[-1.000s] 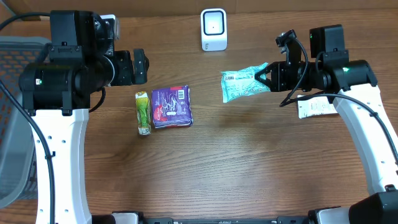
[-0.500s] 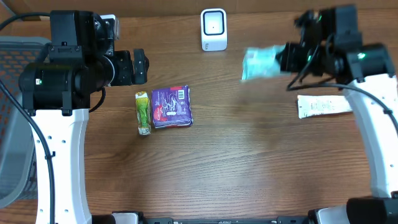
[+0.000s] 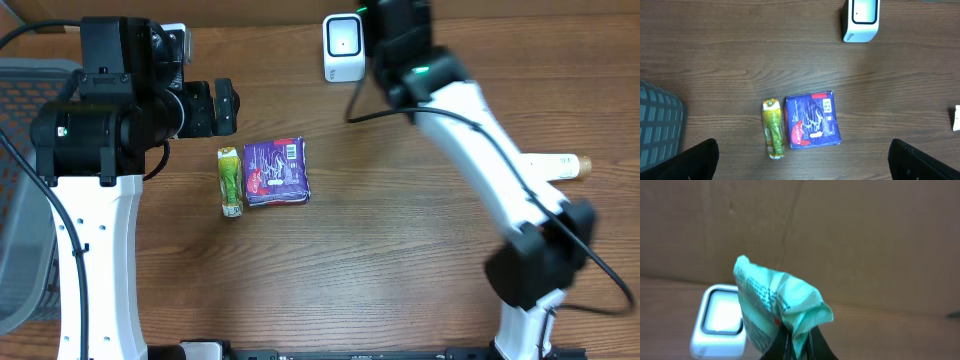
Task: Scan the item barcode
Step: 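Hold the wipes pack barcode over the white scanner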
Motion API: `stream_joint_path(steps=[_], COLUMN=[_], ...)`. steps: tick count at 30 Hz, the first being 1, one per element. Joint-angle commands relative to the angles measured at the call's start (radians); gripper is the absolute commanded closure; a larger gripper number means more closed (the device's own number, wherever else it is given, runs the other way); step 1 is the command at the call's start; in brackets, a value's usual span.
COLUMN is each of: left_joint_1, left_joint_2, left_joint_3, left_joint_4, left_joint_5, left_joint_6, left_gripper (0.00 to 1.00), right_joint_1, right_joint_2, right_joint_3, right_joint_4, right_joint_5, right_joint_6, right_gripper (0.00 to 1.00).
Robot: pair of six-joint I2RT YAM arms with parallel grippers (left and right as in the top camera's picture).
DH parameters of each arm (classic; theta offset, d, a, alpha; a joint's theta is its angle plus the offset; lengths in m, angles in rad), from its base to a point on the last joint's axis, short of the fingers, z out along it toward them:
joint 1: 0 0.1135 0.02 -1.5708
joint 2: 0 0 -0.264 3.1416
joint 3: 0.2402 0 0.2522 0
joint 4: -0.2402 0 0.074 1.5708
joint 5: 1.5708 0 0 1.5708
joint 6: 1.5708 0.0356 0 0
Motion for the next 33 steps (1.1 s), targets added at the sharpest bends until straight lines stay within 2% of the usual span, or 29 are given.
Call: stream_joint_path(steps=[1,5,6,11,18,21,33], left_joint_1=[-0.002,-0.002,-0.002,-0.002,-0.002,-0.002,-0.002], left_joint_2=[0.008,0.008,0.008,0.008,0.008,0.008,0.008], left_joint_3=[0.010,0.010,0.010,0.010,0.010,0.010,0.010], left_joint_4=[0.002,0.002,0.002,0.002,0.002,0.002,0.002], left_joint_5=[0.000,0.000,0.000,0.000,0.000,0.000,0.000], left_joint_6=[0.008,0.008,0.009,0.008,0.008,0.008,0.008], left_gripper=[0.01,0.00,0.00,0.00,0.00,0.00,0.00], right_joint_1=[0.004,0.004,0.004,0.004,0.004,0.004,0.006], right_joint_2=[0.074,0.159,0.190,0.270,0.340,0.365,0.396], right_joint_3=[0.013,0.013,0.013,0.013,0.013,0.013,0.013], right_joint_4=[0.156,0.295,0.328,0.510,0.650,0.658,0.602], right_joint_5=[0.178,0.177,0.177,0.139,0.036,0.011,-0.033], right_joint_6=[-0.319,-0.605,-0.744,-0.928,-1.066,-1.120,-1.123], right_gripper=[0.96,0.96,0.96,0.96,0.96,0.96,0.96])
